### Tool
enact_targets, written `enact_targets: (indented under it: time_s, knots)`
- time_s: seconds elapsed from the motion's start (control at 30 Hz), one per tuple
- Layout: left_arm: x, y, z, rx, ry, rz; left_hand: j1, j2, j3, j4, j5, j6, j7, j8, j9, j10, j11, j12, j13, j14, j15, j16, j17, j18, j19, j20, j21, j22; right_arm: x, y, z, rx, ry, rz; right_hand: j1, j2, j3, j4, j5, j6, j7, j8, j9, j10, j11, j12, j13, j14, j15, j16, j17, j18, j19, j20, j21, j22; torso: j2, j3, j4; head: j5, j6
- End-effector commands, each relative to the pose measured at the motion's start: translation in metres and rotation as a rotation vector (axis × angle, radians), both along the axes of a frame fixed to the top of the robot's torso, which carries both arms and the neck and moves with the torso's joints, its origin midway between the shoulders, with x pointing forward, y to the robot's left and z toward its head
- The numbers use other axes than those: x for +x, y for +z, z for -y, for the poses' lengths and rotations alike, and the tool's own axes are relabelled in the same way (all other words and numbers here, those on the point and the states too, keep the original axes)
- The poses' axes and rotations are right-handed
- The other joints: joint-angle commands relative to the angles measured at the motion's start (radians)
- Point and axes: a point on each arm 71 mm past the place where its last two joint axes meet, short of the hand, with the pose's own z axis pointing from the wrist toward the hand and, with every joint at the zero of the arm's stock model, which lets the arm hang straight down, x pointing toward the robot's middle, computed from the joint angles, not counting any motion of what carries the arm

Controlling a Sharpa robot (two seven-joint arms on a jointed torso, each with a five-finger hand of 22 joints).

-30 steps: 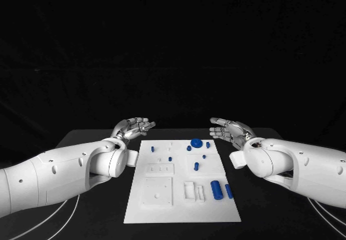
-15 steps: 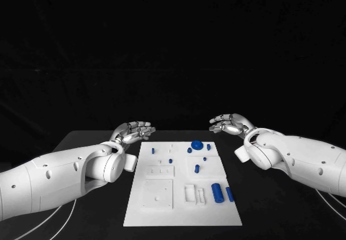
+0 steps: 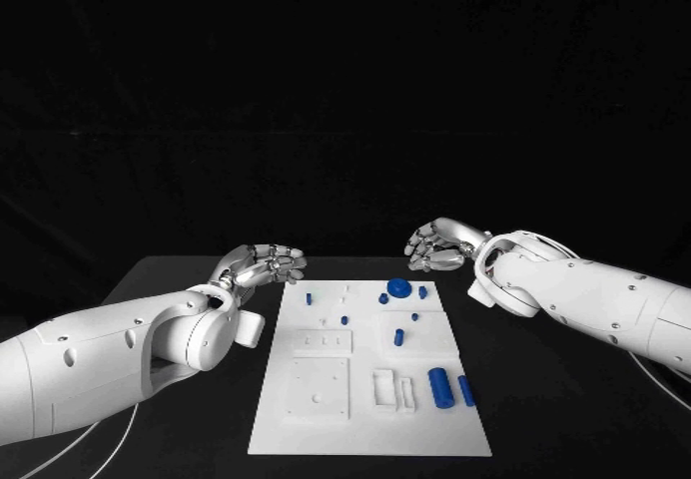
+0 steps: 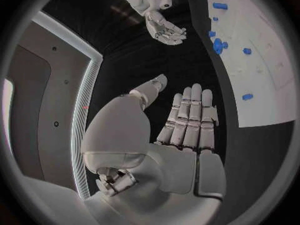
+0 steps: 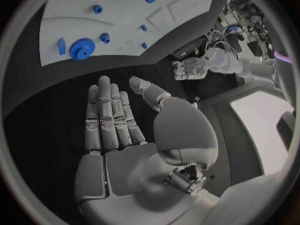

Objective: Assemble the parts on the task board

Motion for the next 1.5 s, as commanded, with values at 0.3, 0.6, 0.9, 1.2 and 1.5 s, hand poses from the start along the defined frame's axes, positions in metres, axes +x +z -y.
enact_targets:
  time_s: [0.3, 0.6, 0.9, 1.2, 1.5]
  knots:
    - [-0.014, 0.016, 0.014, -0.038, -0.111, 0.046, -0.035, -0.002, 0.009, -0.027, 0.003, 0.014, 0.017, -0.016, -0.009, 0.009, 0.000, -0.011, -0.009, 0.012, -0.006, 0.014, -0.007, -0.007, 0.013, -0.004, 0.006, 0.013, -0.009, 0.008, -0.036, -0.394, 0.154, 0.147, 0.075, -0.031, -0.095, -0.002, 0.009, 0.082, -0.021, -0.038, -0.011, 0.066, -0.035, -0.064, 0.013, 0.210, -0.078, 0.446, 0.282, 0.045, 0.385, -0.149, 0.247, 0.026, 0.051, 0.0021, 0.0411, -0.037, 0.018]
    - [-0.017, 0.026, 0.019, -0.047, -0.131, 0.067, -0.044, -0.002, 0.013, -0.034, 0.002, 0.016, 0.017, -0.021, -0.012, 0.009, 0.001, -0.014, -0.012, 0.014, -0.008, 0.018, -0.010, -0.007, 0.017, -0.006, 0.008, 0.014, -0.010, 0.008, -0.048, -0.475, 0.156, 0.187, 0.075, -0.046, -0.078, -0.002, -0.020, 0.066, -0.010, -0.067, -0.022, 0.040, -0.019, -0.108, -0.002, 0.203, -0.062, 0.482, 0.287, 0.045, 0.384, -0.153, 0.278, 0.026, 0.075, -0.0004, 0.0543, -0.043, 0.022]
    - [-0.019, 0.033, 0.019, -0.050, -0.144, 0.078, -0.062, -0.006, 0.012, -0.039, -0.021, 0.018, 0.019, -0.027, -0.015, 0.008, 0.003, -0.019, -0.017, 0.011, -0.007, 0.021, -0.015, -0.009, 0.017, -0.007, 0.007, 0.014, -0.008, 0.009, -0.049, -0.542, 0.123, 0.230, 0.078, -0.064, -0.037, -0.001, -0.079, 0.072, -0.008, -0.080, -0.029, 0.046, -0.015, -0.127, -0.011, 0.197, -0.058, 0.500, 0.279, 0.045, 0.378, -0.153, 0.297, 0.024, 0.098, 0.0005, 0.0622, -0.048, 0.028]
    - [-0.022, 0.038, 0.016, -0.048, -0.146, 0.085, -0.067, -0.008, 0.012, -0.040, -0.025, 0.018, 0.019, -0.030, -0.016, 0.006, 0.004, -0.021, -0.019, 0.008, -0.006, 0.021, -0.017, -0.009, 0.015, -0.006, 0.006, 0.014, -0.003, 0.005, -0.041, -0.562, 0.106, 0.197, 0.056, -0.082, -0.007, 0.002, -0.116, 0.070, -0.006, -0.091, -0.035, 0.043, -0.012, -0.139, -0.020, 0.195, -0.055, 0.509, 0.268, 0.045, 0.376, -0.151, 0.307, 0.022, 0.110, -0.0001, 0.0632, -0.053, 0.031]
    - [-0.023, 0.042, 0.013, -0.047, -0.143, 0.092, -0.069, -0.010, 0.013, -0.041, -0.027, 0.017, 0.020, -0.031, -0.016, 0.005, 0.004, -0.022, -0.020, 0.007, -0.006, 0.021, -0.019, -0.009, 0.014, -0.006, 0.006, 0.014, -0.002, 0.002, -0.041, -0.568, 0.110, 0.189, 0.048, -0.084, -0.003, 0.002, -0.115, 0.069, -0.005, -0.093, -0.036, 0.041, -0.011, -0.139, -0.023, 0.195, -0.054, 0.512, 0.265, 0.045, 0.377, -0.152, 0.309, 0.022, 0.124, 0.0007, 0.0633, -0.055, 0.036]
